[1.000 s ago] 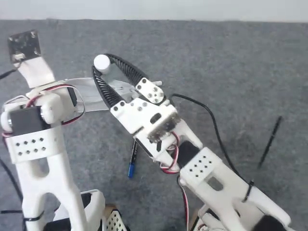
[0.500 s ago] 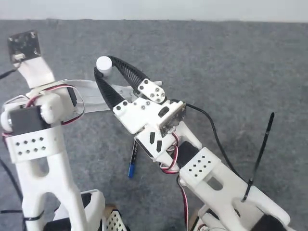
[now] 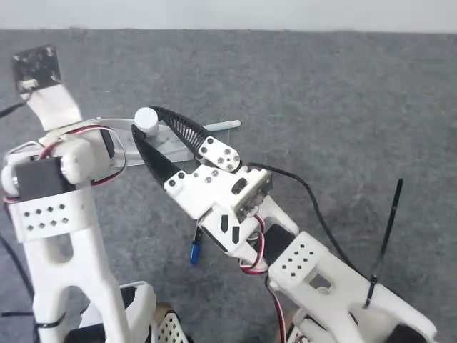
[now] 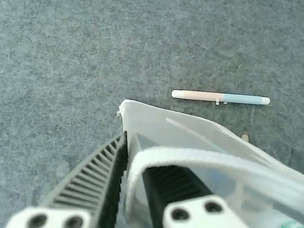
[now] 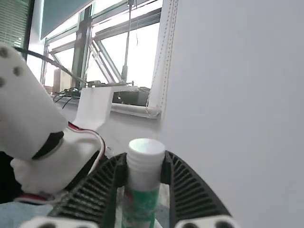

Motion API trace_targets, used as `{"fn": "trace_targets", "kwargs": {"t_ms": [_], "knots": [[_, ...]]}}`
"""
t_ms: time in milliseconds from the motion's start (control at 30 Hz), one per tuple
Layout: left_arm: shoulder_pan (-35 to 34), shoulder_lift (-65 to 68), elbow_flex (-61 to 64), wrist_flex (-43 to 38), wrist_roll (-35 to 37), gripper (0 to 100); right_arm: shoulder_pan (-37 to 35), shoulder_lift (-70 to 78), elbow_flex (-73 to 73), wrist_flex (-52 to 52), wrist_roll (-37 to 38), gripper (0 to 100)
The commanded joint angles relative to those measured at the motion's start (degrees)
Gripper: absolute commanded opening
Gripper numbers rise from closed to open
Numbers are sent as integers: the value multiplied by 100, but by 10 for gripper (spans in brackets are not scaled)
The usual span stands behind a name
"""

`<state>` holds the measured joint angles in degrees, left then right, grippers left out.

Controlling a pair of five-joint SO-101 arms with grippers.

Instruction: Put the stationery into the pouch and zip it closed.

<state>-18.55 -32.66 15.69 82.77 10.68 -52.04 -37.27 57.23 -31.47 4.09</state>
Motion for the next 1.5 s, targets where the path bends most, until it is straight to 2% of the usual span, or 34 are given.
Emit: {"fn": "trace_targets", "kwargs": {"t_ms": [0,133,400,600,1033,1467], "knots": [[18,-26,31,-193,88,11,92,277,-193,-127,-26,7],[18,-62,92,-237,88,11,514,620,-440,-119,-44,7],[18,-62,101,-246,88,11,549,760,-422,286,-26,12],[18,-53,101,-246,88,11,453,259,-387,1253,229,197],[18,-35,110,-264,70,12,295,-927,-440,2730,246,162],[9,-26,110,-264,62,12,374,-2167,-1415,4725,255,159]]}}
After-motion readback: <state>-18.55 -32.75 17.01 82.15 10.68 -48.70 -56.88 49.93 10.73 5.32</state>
